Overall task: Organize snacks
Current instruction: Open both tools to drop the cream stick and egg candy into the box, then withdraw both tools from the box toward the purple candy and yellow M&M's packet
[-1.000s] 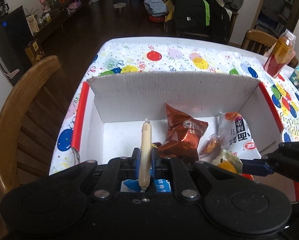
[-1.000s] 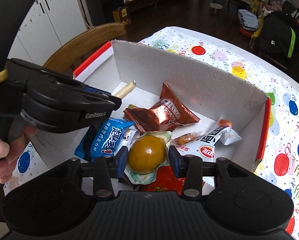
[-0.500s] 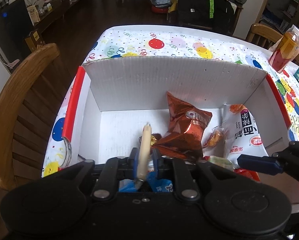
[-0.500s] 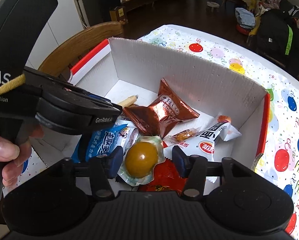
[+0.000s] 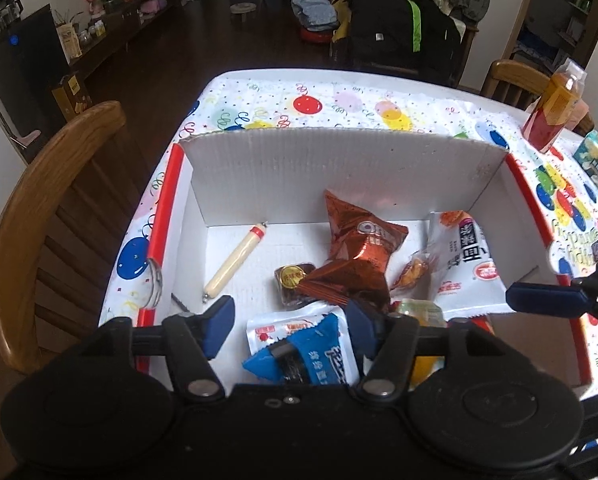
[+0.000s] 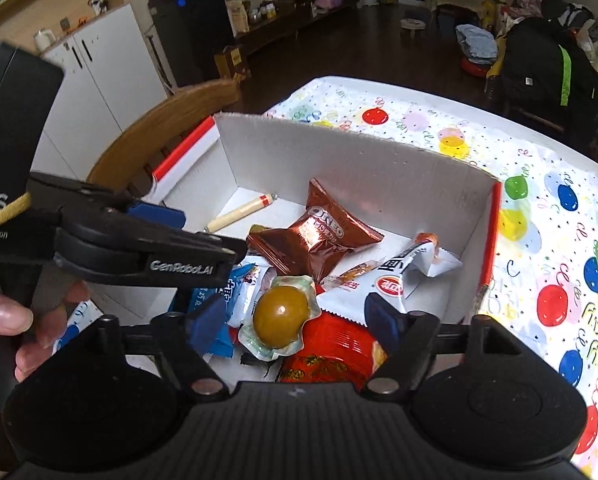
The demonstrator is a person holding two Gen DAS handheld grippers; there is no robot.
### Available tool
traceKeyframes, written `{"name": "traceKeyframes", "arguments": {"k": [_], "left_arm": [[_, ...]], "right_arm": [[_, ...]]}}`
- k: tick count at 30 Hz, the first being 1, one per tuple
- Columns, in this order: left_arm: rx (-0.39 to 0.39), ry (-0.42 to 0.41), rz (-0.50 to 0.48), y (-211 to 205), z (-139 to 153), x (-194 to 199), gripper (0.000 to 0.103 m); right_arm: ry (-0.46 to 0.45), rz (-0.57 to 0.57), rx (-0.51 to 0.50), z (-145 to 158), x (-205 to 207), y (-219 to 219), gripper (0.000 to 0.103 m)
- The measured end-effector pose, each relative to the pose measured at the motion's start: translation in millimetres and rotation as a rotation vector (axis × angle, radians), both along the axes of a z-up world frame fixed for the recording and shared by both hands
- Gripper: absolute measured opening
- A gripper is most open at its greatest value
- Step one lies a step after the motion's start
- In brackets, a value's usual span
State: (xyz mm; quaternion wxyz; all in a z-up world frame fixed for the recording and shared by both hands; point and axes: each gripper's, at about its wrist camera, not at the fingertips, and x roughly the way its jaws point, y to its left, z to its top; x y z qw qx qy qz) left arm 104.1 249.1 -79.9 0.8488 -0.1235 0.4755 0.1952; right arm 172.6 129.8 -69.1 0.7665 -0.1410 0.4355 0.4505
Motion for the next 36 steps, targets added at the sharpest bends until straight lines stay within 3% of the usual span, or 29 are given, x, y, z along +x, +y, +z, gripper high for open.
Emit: {"name": "traceKeyframes", "arguments": {"k": [16,26,36], "left_arm": [[0.076,-0.164,-0.058,-57.4,52.2,-21.3,0.082],[0.079,-0.236,-0.104,-109.7,72.6,-18.1,0.094],[0.099,-0.270,-0.191,-177.2,75.2,2.8,0.102]], "right_arm": [[-0.007,-0.071,0.141,41.3,-4.9,-75.7,0.103],[0.001,-0.145,0.219,56.8,-1.0,-146.3,0.103],[-0.070,-0.284,0.245,55.6,14.5,-242.5,0.103]]}}
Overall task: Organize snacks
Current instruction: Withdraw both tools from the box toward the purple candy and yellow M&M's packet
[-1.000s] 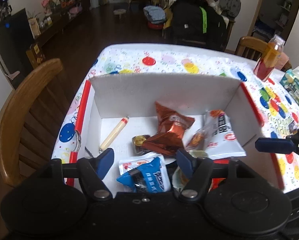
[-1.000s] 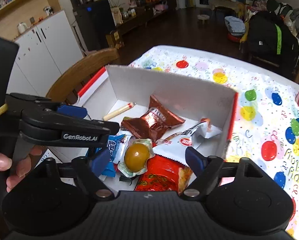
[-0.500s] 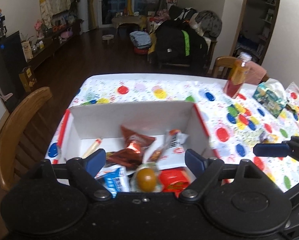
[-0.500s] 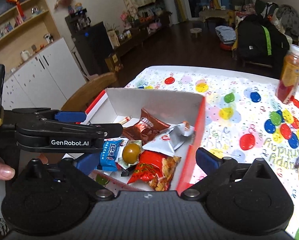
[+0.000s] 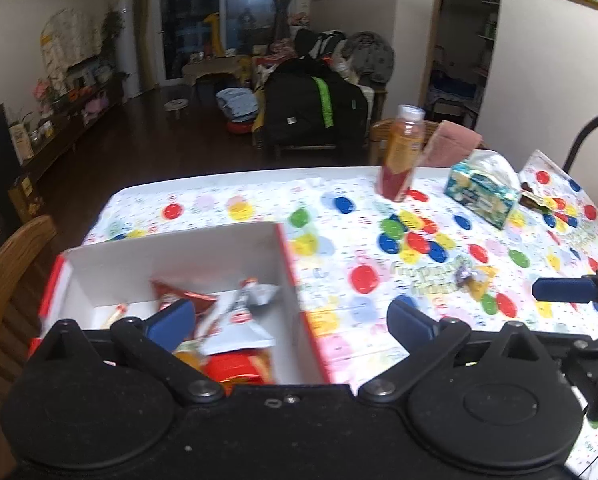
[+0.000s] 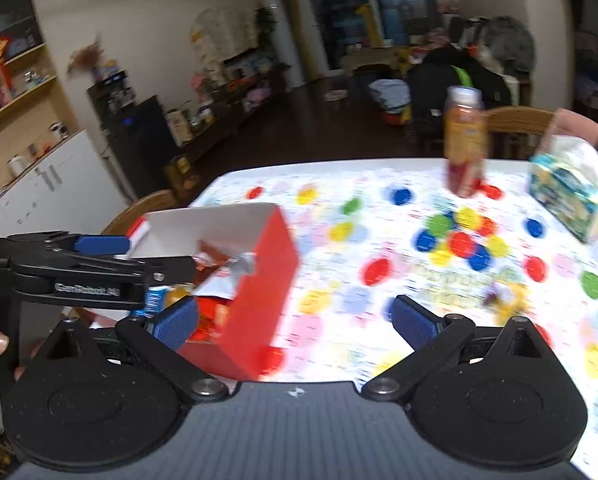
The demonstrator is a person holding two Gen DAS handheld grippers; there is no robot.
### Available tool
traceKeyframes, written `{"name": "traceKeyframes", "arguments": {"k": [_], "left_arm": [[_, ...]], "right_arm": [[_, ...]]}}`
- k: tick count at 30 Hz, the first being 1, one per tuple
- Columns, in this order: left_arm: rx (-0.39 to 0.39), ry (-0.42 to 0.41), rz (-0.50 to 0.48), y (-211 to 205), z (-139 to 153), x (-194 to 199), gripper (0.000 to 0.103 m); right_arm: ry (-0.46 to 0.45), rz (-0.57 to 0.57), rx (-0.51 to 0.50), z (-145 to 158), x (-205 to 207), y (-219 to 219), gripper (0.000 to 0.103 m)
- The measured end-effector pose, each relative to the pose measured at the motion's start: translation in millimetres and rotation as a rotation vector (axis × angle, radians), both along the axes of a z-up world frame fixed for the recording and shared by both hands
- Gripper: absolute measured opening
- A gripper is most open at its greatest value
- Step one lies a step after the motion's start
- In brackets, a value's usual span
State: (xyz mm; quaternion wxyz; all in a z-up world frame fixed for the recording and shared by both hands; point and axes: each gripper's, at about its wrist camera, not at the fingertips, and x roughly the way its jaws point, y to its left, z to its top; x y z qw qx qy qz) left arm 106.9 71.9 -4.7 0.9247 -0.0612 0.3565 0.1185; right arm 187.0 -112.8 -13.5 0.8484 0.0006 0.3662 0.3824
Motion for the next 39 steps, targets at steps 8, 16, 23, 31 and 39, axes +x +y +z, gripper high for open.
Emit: {"name": "traceKeyframes", "arguments": {"k": [8,16,23,31,39], "left_arm": [[-0.023,-0.007,-0.072,-56.9,-6.3,31.6,0.103],[-0.030,-0.001,-0.113,-109.2,-20.2,78.0,0.103],[-0.010,0.056,-0.112,-134.8,-49.1,123.7,0.103],[-0.001,0.146,-0.094,-146.0,-84.4,169.8,0.102],[-0.023,0.250,-0.095,-148.8,-120.4,206.3,0.091]], "right_arm": [[-0.008,-0.112,0.001,-9.9,28.1,-79.4,0.103],[0.002,-0.204,-0.068,-24.3,62.5,-134.2,0.103],[0.033,-0.213,-0.083,-47.2,95.7,-161.5,0.103],[0.033,-0.125,-0.146,-77.9,125.1,-156.7,0.102],[0.035,-0.026,-0.226,-112.0,154.0,-129.6,0.096]]}}
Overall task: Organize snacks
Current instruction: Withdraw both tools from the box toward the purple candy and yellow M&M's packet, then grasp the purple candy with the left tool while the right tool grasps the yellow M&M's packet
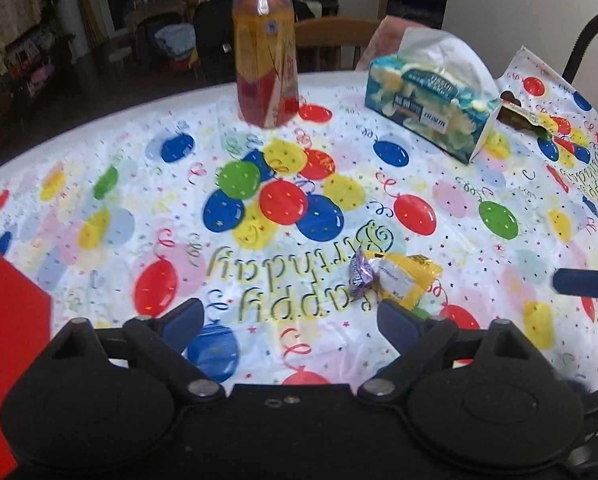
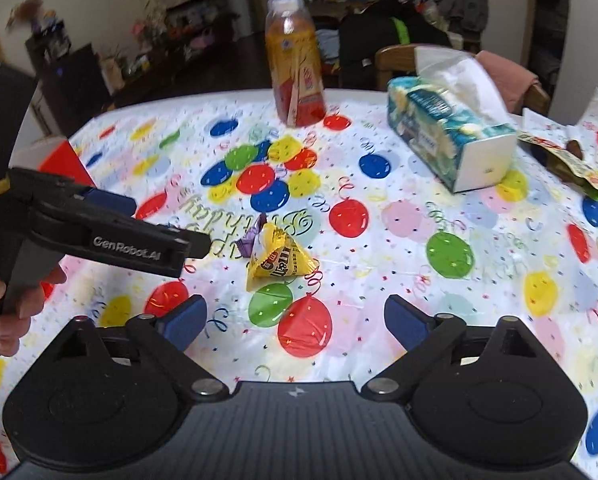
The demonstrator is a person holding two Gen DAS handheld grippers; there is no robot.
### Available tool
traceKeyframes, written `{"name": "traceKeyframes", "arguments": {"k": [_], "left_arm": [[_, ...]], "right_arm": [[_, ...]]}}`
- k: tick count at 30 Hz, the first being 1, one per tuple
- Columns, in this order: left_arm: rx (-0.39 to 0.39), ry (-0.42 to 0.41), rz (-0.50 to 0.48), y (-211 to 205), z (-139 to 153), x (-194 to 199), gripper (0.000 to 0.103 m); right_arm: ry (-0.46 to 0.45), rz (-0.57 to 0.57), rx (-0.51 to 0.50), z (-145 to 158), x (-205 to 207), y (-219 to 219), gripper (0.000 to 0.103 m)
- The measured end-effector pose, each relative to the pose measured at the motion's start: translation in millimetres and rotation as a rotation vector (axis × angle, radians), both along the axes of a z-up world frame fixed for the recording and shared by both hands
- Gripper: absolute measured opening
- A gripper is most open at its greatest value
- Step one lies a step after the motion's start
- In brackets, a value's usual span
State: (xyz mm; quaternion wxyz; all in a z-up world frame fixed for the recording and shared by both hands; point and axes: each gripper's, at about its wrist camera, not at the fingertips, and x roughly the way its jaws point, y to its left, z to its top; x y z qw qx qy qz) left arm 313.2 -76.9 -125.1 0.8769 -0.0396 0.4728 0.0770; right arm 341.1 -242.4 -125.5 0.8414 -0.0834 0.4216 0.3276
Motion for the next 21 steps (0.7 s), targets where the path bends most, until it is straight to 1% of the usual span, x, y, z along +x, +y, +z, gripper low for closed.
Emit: {"name": "traceKeyframes", "arguments": {"k": [1,3,5,9,14,15,17,19,20,21], "left_arm": [[-0.007,0.009,-0.003,-0.6,-3.4,3.5,0.089],[-0.018,0.026,-0.007,-1.1,-9.2,10.9,0.085],[-0.036,0.038,-0.011,0.3,-14.9,16.8,0.078],[-0.070,0.045,-0.023,2.5,-22.4,26.0,0.074],[-0.084,0.048,-0.050,-0.8,-27.2,37.0,0.063],[-0.088,0.047,-0.054,-1.5,-27.8,38.8,0.062],[-0.097,0.048,-0.064,-2.9,-29.2,42.2,0.055],[-0.107,0.048,-0.075,-4.3,-30.8,44.0,0.047],[-0.111,0.048,-0.082,-5.0,-31.7,44.7,0.042],[-0.117,0.048,-0.089,-5.5,-32.7,45.1,0.041]], "right_arm": [[0.001,0.011,-0.006,-4.2,3.5,4.4,0.094],[0.009,0.037,-0.019,-12.8,10.2,13.1,0.085],[0.023,0.057,-0.026,-20.9,16.9,20.9,0.081],[0.022,0.092,-0.034,-32.1,27.0,34.3,0.079],[0.012,0.120,-0.040,-40.3,38.9,46.7,0.078],[0.013,0.122,-0.039,-41.5,40.9,48.0,0.074],[0.027,0.126,-0.030,-43.7,45.0,49.9,0.064],[0.033,0.123,-0.024,-45.6,47.1,50.7,0.062],[0.033,0.121,-0.022,-46.1,47.7,50.7,0.059],[0.034,0.118,-0.018,-46.3,48.4,50.4,0.054]]}}
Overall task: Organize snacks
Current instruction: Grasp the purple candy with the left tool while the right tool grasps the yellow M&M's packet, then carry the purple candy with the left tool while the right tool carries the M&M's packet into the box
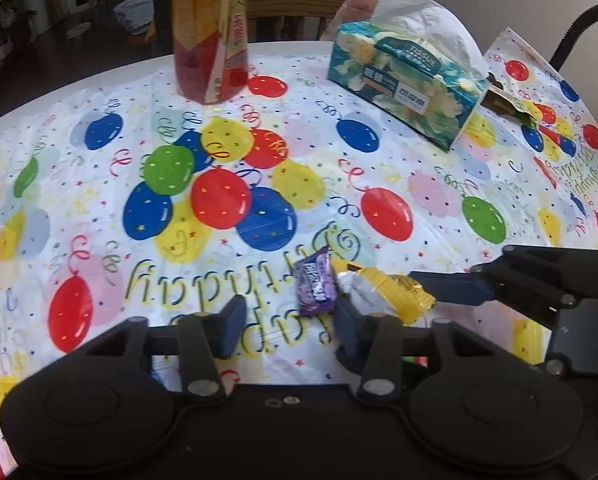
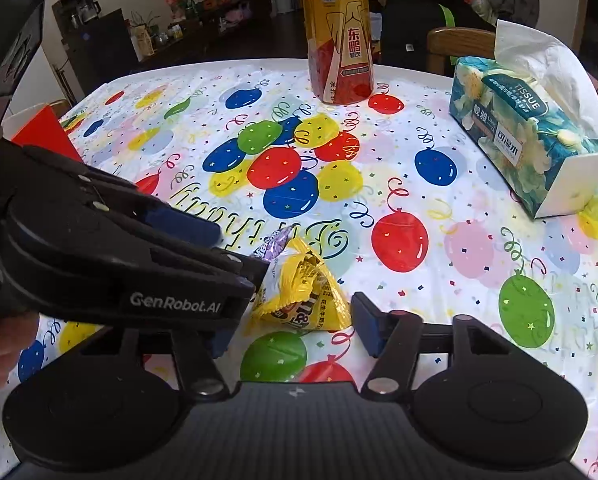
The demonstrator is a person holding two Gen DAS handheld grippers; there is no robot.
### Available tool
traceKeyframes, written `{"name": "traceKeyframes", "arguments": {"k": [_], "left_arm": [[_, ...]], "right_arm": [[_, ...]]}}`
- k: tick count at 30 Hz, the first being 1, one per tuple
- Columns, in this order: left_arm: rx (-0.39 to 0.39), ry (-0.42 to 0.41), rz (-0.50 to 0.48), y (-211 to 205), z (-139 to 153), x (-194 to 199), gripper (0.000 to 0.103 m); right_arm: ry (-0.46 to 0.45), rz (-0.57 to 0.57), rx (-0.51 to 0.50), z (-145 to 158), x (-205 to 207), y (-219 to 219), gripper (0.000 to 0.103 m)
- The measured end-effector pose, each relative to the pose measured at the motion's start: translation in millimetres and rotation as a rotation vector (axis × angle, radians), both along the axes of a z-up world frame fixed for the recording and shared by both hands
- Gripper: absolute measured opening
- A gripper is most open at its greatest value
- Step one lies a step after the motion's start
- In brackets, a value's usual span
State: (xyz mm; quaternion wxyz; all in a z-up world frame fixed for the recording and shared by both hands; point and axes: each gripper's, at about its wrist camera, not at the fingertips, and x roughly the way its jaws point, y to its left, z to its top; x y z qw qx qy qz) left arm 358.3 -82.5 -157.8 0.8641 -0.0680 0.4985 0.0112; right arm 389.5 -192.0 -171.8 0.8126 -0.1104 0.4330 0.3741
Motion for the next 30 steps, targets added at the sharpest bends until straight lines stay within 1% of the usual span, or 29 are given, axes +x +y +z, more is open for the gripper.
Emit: {"name": "traceKeyframes", "arguments": {"k": [2,3,4,8,11,14,20,25,30], "left_arm": [[-0.016,-0.007,-0.008,-0.4,-0.9,0.5,0.030],[-0.022,-0.010,-0.011,-0.6,-0.9,0.8,0.028],[-0.027,-0.012,-0.014,-0.8,-0.8,1.3,0.021],[-0.032,-0.018,-0.028,-0.3,0.2,2.7,0.015],[-0.046,-0.025,-0.026,2.9,2.3,2.1,0.014],[-0.045,-0.033,-0.020,6.1,5.2,-1.9,0.014],[-0.058,-0.042,0.007,15.5,16.1,-20.8,0.013],[-0.069,-0.051,0.026,25.6,31.0,-45.0,0.013],[-0.079,-0.077,0.045,38.2,50.4,-72.4,0.013]], "right_arm": [[0.007,0.002,0.007,-0.5,0.7,-0.4,0.052],[0.007,0.004,0.012,-0.4,0.4,-0.8,0.049],[0.009,0.007,0.017,-0.1,0.1,-1.1,0.048],[0.018,0.000,0.027,1.1,-0.8,-2.5,0.043],[0.025,-0.011,0.031,2.2,-2.1,-5.4,0.041],[0.034,-0.030,0.041,5.3,-4.5,-10.2,0.040],[0.024,-0.049,0.043,18.4,-17.4,-17.0,0.039],[0.005,-0.049,0.051,38.1,-34.7,-17.8,0.038],[-0.023,-0.040,0.061,63.6,-57.1,-11.1,0.038]]}}
